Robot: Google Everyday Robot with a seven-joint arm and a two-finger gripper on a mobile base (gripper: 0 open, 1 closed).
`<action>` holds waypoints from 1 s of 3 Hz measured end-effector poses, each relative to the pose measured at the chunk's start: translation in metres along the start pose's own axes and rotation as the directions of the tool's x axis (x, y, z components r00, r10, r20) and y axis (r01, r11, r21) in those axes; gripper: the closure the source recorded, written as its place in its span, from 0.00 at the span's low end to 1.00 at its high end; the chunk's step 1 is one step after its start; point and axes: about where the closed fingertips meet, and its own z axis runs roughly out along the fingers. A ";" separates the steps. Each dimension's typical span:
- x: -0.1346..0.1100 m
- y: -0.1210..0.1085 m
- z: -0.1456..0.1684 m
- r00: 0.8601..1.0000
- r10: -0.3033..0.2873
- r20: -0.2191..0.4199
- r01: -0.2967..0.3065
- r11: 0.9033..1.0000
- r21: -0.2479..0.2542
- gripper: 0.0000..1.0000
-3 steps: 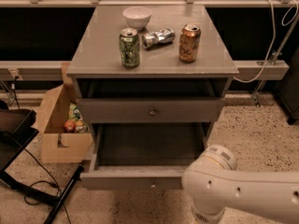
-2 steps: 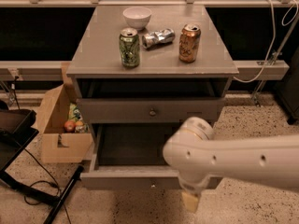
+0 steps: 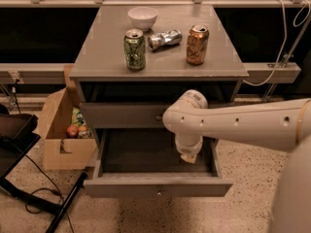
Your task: Open middle drawer
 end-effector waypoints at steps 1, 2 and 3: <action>-0.018 -0.040 0.029 0.997 -0.018 0.069 0.018 1.000 0.007 1.00; -0.020 -0.039 0.031 0.998 -0.023 0.066 0.023 1.000 0.004 1.00; -0.032 -0.029 0.067 0.995 -0.053 0.080 0.056 0.998 -0.033 1.00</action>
Offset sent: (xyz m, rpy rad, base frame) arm 0.0367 -0.0036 -0.0209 0.0479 -0.0209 0.0209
